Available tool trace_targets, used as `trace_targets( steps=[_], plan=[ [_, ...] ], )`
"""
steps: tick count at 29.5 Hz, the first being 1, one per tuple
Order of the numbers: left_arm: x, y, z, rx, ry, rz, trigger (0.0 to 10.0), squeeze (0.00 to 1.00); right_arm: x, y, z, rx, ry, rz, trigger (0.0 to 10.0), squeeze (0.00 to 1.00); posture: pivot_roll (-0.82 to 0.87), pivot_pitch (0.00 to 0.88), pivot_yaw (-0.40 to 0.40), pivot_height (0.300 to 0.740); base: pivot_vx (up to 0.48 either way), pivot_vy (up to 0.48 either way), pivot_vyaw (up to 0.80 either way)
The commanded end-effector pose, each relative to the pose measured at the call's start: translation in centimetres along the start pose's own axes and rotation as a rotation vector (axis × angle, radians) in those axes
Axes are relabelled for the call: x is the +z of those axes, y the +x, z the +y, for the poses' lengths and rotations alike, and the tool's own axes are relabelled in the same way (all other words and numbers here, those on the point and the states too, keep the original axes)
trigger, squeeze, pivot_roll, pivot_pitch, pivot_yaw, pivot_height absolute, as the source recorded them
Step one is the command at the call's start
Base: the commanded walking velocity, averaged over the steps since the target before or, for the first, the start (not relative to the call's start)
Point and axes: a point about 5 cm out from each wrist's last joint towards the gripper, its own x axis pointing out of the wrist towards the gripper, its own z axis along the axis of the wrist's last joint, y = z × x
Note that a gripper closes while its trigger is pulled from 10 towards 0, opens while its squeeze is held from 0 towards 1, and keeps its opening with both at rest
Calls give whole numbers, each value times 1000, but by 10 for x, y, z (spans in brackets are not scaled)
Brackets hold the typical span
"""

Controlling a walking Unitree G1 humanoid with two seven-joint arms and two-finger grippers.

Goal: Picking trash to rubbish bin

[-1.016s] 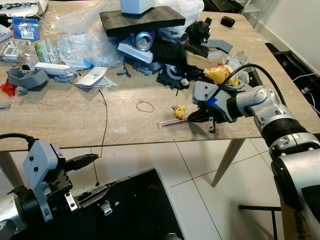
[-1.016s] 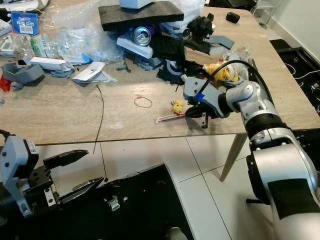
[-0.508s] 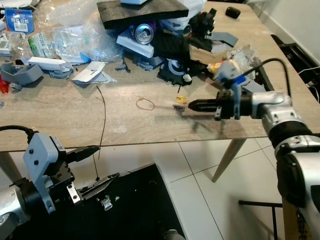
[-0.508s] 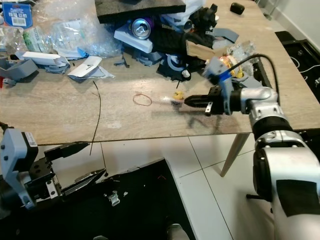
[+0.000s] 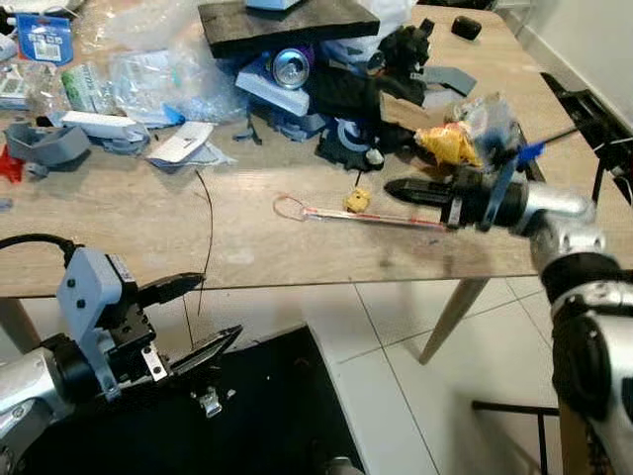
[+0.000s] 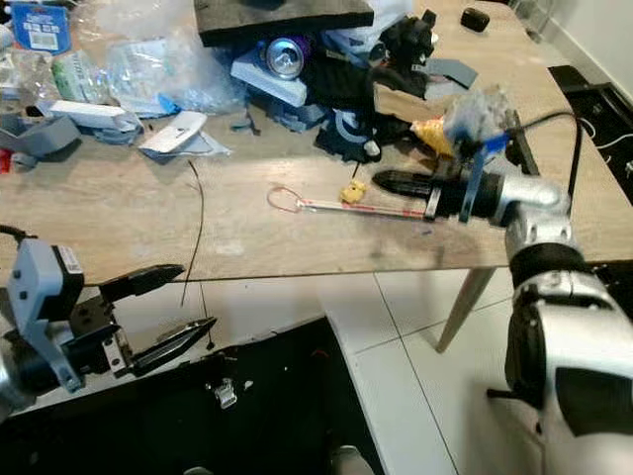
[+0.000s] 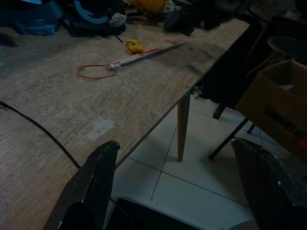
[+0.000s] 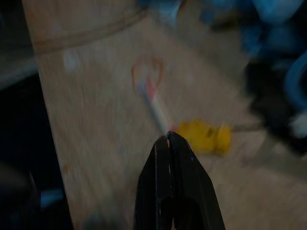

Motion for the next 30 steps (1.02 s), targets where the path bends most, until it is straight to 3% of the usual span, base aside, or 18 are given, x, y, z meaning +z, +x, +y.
trace_targets(
  steps=[1, 2, 8, 21, 25, 26, 28, 29, 30],
  plan=[
    [-5, 1, -4, -18, -17, -4, 10000, 0, -8, 0, -1, -49, -59, 78, 10000, 59, 72, 313, -71, 740, 0, 0, 0],
    [-6, 3, -3, -23, -16, -9, 10000, 0, -9, 4, -3, -108, -92, 110, 10000, 1000, 70, 311, -71, 740, 0, 0, 0],
    [-5, 8, -5, -41, -16, -21, 10000, 0, -3, 4, -12, -268, -144, 162, 10000, 1000, 72, 313, -73, 740, 0, 0, 0],
    [-3, 0, -10, -27, -19, -9, 10000, 0, -10, 8, -12, -282, -100, 176, 10000, 1000, 109, 347, -79, 740, 0, 0, 0],
    [0, -5, -13, -21, -24, -1, 10000, 0, -11, 10, -13, -339, -114, 182, 10000, 1000, 121, 373, -77, 740, 0, 0, 0],
    [0, -6, -13, -20, -26, 2, 10000, 0, -13, 11, -14, -351, -128, 204, 10000, 357, 128, 389, -76, 740, 0, 0, 0],
    [0, -6, -13, -20, -26, 2, 10000, 0, -13, 11, -14, -351, -128, 204, 10000, 357, 128, 389, -76, 740, 0, 0, 0],
    [0, -8, -16, -20, -34, 11, 10000, 0, -19, 12, -13, -356, -152, 273, 10000, 0, 136, 401, -73, 740, 0, 0, 0],
    [0, -9, -17, -19, -36, 15, 10000, 0, -23, 12, -12, -345, -160, 308, 10000, 0, 137, 403, -73, 740, 0, 0, 0]
  ],
)
